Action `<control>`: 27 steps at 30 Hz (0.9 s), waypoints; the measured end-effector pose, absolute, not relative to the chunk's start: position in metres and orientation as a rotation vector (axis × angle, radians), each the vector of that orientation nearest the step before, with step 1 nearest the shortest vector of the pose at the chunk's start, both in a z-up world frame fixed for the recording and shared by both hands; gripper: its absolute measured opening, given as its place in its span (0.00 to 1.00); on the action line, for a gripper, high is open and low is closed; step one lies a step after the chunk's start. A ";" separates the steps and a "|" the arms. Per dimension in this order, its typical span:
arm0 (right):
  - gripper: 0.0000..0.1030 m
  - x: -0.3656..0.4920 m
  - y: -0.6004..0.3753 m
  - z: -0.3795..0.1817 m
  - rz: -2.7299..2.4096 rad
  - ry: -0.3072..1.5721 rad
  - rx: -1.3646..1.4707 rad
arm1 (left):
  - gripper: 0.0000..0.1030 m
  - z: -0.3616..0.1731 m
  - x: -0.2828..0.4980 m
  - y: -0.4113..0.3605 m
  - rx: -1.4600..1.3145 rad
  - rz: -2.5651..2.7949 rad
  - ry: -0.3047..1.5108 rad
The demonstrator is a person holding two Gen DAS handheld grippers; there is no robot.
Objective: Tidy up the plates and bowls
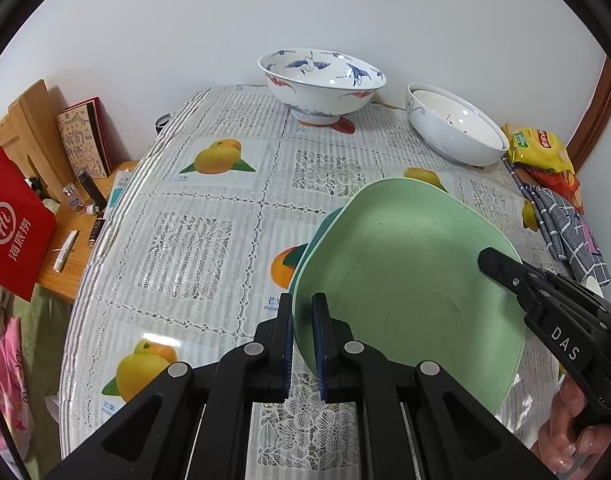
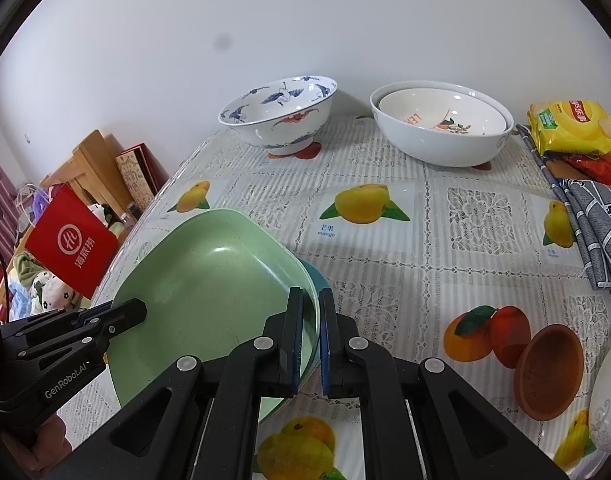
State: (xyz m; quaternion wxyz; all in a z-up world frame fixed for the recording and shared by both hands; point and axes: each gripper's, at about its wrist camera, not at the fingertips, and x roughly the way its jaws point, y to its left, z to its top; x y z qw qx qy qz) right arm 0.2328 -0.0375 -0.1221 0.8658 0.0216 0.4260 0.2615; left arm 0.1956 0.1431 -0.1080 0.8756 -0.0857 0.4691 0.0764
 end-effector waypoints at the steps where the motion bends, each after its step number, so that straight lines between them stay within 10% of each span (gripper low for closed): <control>1: 0.07 0.233 -0.037 -0.123 0.547 0.895 0.042 | 0.09 -0.109 0.196 0.143 -0.179 0.160 0.983; 27: 0.10 0.249 -0.019 -0.141 0.522 0.889 -0.031 | 0.09 -0.127 0.213 0.149 -0.173 0.162 1.015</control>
